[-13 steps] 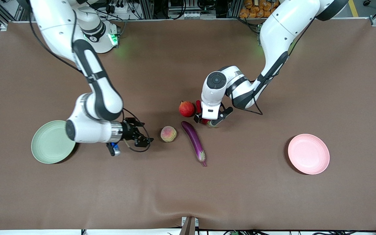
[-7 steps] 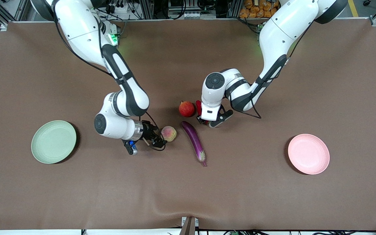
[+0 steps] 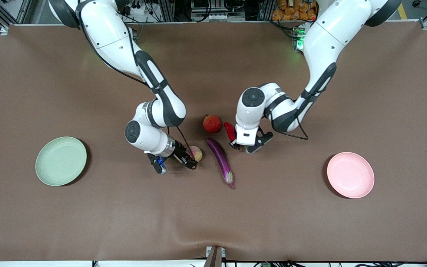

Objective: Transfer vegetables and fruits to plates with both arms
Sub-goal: 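Carry the peach to the green plate while the left gripper carries the chili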

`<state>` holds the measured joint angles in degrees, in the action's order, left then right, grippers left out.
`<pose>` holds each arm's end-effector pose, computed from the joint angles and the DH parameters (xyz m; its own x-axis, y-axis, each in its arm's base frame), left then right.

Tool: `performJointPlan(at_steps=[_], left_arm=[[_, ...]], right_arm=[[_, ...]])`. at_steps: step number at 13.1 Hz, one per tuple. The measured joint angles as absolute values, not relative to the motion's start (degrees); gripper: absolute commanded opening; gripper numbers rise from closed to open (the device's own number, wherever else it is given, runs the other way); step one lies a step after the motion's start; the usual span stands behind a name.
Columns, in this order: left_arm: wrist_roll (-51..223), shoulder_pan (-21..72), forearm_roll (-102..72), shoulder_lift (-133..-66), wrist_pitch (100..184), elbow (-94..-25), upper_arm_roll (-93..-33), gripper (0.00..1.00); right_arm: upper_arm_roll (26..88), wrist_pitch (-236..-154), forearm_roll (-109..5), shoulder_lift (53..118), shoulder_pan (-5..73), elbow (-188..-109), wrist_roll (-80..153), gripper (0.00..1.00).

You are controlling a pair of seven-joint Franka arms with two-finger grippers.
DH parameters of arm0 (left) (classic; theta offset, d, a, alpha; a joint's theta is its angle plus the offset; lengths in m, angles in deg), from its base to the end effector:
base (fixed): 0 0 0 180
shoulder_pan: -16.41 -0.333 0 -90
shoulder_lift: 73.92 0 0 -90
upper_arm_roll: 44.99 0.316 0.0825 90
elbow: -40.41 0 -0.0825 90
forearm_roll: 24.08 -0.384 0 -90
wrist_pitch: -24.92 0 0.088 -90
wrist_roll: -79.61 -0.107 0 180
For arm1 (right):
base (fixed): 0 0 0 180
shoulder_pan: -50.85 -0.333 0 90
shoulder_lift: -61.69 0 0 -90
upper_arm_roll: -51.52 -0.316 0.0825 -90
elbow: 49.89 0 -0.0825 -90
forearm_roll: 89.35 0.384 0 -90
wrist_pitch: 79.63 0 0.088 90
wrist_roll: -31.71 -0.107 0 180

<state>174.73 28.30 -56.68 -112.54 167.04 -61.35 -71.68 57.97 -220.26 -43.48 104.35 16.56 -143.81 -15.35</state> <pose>0.5392 -0.3961 0.2218 0.7806 0.6164 0.1036 0.6039 -0.7865 0.1290 0.6096 0.3327 0.1893 0.6115 -0.7079 -0.3536 -0.7912 -0.5503 -0.2667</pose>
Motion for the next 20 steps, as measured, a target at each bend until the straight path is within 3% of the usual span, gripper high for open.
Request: performJointPlan(at_steps=[5, 8, 11, 15, 16, 17, 20], left_arm=[[158.5, 13.7, -56.6, -106.6, 159.8, -61.4, -74.6, 0.0], [145.3, 0.7, -56.6, -106.4, 156.6, -61.5, -79.9, 0.0], [133.5, -7.5, -56.6, -106.7, 156.3, -61.1, -80.6, 0.0], [117.4, -13.6, -56.5, -111.7, 156.3, -56.0, -80.2, 0.0], [113.9, -13.9, -56.5, -113.4, 156.3, -54.5, -79.3, 0.0], [110.8, -13.9, -56.5, -114.8, 156.3, -53.3, -78.2, 0.0], [102.5, -13.9, -56.5, -116.7, 156.4, -51.6, -74.9, 0.0]], right_arm=[[64.9, -188.8, -49.4, 93.4, 28.2, -142.0, -4.8, 0.31], [70.2, -178.9, -62.1, 90.3, 34.4, -141.5, 10.4, 0.33], [71.5, -179.8, -67.4, 92.0, 42.4, -141.6, 31.8, 0.36], [71.5, -193.7, -73.1, 97.9, 48.7, -142.0, 50.5, 0.44], [71.5, -196.4, -73.1, 99.4, 49.7, -142.0, 54.2, 0.6], [71.5, -197.7, -73.1, 100.7, 50.7, -142.0, 57.0, 1.0], [71.3, -196.6, -73.1, 101.2, 51.4, -141.6, 59.3, 1.0]])
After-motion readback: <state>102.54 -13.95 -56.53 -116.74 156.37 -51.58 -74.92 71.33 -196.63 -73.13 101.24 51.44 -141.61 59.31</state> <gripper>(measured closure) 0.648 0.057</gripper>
